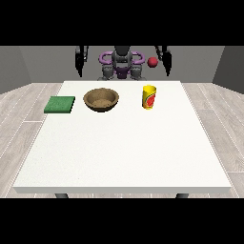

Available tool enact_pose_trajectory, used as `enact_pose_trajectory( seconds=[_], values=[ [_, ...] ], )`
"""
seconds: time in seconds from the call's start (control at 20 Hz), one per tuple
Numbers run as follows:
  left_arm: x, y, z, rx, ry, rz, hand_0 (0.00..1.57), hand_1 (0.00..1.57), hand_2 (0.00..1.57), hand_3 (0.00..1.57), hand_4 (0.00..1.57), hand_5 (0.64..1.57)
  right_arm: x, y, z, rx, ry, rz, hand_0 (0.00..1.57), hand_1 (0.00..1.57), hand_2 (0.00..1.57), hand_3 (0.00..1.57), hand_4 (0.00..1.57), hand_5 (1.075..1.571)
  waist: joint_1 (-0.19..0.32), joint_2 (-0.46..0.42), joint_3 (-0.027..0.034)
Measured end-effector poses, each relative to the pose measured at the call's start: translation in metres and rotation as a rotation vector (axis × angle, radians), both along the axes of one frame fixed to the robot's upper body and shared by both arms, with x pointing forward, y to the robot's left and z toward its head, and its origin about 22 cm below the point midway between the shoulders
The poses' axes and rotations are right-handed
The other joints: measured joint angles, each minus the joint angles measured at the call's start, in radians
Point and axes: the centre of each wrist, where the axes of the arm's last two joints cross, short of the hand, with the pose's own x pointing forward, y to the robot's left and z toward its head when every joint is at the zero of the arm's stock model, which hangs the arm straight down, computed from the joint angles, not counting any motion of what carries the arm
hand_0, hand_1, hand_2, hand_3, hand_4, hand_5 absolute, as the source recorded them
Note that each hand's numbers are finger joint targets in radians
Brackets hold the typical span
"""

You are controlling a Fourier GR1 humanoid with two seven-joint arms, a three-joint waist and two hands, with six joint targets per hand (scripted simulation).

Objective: Pick the cup and pour the ball into the bowl, then pick the bowl and place it on the pad

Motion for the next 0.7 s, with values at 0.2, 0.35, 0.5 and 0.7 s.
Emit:
enact_pose_trajectory(
  seconds=[0.2, 0.35, 0.5, 0.7],
  values=[
    [0.002, 0.005, 0.015, 0.019, -0.019, -0.005, 0.00, 0.00, 0.00, 0.00, 0.00, 1.524, 0.001, -0.004, 0.013, -0.013, -0.010, -0.003, 0.00, 0.00, 0.00, 0.00, 0.00, 1.568, -0.004, -0.126, -0.0066],
    [-0.003, 0.001, 0.019, -0.033, -0.031, -0.020, 0.00, 0.00, 0.00, 0.00, 0.00, 1.531, -0.006, -0.010, 0.010, 0.021, 0.007, -0.029, 0.00, 0.00, 0.00, 0.00, 0.00, 1.570, -0.008, -0.209, -0.0107],
    [-0.017, -0.017, 0.017, -0.179, -0.041, -0.063, 0.00, 0.00, 0.00, 0.00, 0.00, 1.525, -0.019, -0.025, -0.002, 0.087, 0.016, -0.082, 0.00, 0.00, 0.00, 0.00, 0.00, 1.567, 0.006, -0.262, -0.0133],
    [-0.032, -0.032, 0.029, -0.250, -0.110, -0.093, 0.00, 0.00, 0.00, 0.00, 0.00, 1.490, -0.022, -0.030, -0.001, 0.116, -0.041, -0.118, 0.00, 0.00, 0.00, 0.00, 0.00, 1.566, 0.021, -0.221, -0.0150]
  ],
)
